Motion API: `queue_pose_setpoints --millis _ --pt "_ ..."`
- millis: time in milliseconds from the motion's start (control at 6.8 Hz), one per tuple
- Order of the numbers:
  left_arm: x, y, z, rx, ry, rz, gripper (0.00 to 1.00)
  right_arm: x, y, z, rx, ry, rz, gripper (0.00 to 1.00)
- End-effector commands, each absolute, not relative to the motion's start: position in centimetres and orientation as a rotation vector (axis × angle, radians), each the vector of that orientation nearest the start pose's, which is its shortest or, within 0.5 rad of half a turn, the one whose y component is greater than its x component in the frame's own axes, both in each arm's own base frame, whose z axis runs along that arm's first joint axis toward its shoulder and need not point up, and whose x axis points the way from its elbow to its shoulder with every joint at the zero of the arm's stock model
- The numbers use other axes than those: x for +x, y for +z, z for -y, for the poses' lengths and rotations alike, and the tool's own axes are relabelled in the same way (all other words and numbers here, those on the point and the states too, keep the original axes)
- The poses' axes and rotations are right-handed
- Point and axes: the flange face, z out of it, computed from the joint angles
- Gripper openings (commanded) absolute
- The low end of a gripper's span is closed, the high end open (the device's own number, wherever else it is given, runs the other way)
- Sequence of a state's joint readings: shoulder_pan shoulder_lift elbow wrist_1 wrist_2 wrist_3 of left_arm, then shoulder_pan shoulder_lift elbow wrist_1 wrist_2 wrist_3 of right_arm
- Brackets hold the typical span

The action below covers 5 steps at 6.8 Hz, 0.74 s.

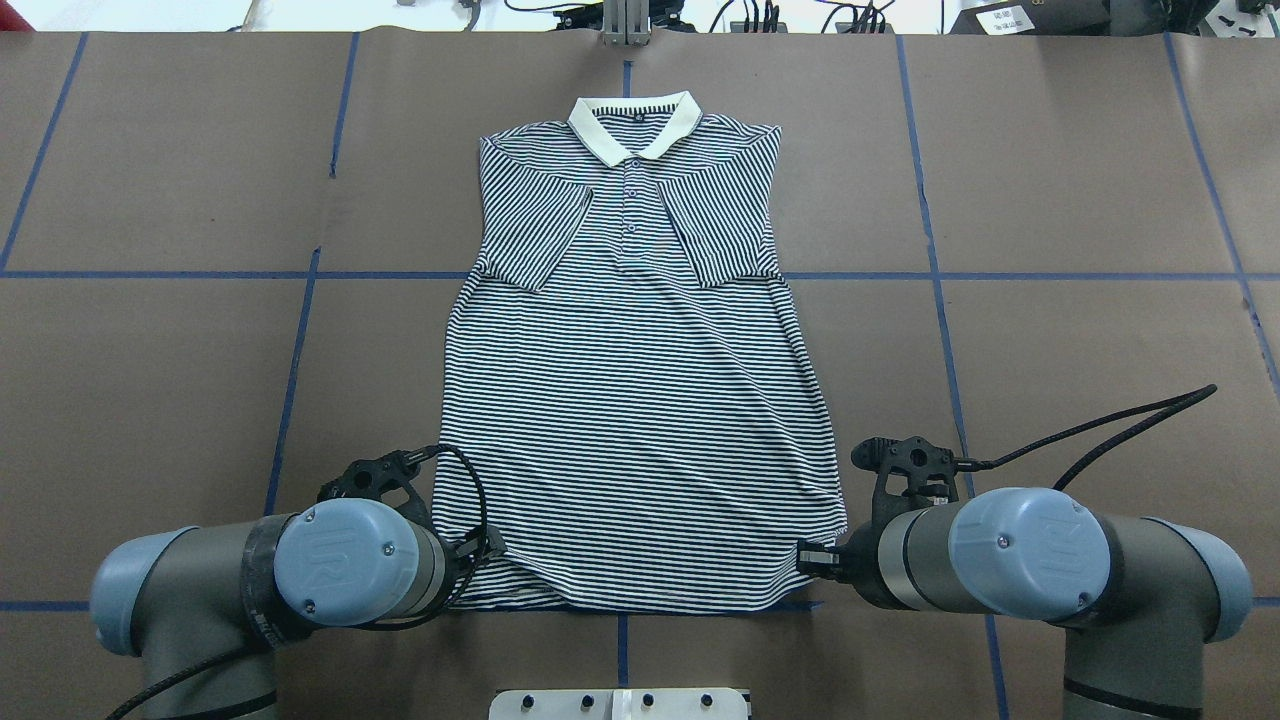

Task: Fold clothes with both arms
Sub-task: 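Grasp both hem corners nearest the robot with the left and right grippers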

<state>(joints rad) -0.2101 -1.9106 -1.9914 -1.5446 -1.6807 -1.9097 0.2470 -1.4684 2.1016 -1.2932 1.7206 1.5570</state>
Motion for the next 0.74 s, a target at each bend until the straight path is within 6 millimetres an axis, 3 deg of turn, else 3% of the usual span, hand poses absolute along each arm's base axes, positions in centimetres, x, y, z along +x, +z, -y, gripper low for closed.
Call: queue_pose_setpoints --millis 0,147,294,588 --pt "53.54 31.21 22.86 -0.164 -0.480 -0.706 0.92 -45.31 33.33 23.79 -0.018 0.150 0.924 0.00" --pt "53.56 31.37 22.86 -0.163 -0.481 -0.703 0.85 -45.12 33.12 23.88 -0.018 0.152 0.928 0.00" --pt "53.62 31.28 22.77 -0.168 -0.486 -0.704 0.70 -45.07 33.19 23.92 -0.020 0.152 0.927 0.00" --pt "53.65 31.28 22.70 -0.172 -0.498 -0.703 0.15 -44.96 33.18 24.09 -0.020 0.154 0.928 0.00"
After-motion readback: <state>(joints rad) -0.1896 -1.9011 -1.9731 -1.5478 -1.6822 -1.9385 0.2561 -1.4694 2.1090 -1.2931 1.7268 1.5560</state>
